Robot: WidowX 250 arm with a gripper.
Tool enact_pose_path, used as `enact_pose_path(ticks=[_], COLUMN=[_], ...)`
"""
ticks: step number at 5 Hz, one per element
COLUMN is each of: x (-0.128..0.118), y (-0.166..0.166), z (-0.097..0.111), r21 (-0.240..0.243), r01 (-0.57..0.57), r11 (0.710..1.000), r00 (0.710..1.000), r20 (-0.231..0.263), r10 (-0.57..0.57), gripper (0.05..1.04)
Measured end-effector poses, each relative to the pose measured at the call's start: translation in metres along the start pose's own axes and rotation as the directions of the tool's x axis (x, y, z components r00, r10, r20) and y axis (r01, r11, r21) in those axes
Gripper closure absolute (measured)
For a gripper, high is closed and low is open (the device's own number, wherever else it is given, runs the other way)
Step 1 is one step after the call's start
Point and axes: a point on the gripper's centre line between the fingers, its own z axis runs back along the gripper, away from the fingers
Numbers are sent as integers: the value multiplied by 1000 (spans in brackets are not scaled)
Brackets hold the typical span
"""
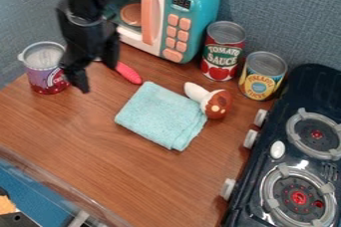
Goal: Moved the blue towel to the bottom left of the table
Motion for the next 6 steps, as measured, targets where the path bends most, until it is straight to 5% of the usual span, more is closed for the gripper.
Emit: enact_pose_path(ticks=[3,6], x=[-54,-80], y=[-32,-45], z=[-32,-70], r21=[32,105], r01=[54,85], r11=[998,991], r00=[994,992], r20=[-98,-106], r10=[-50,-73], gripper=[84,84])
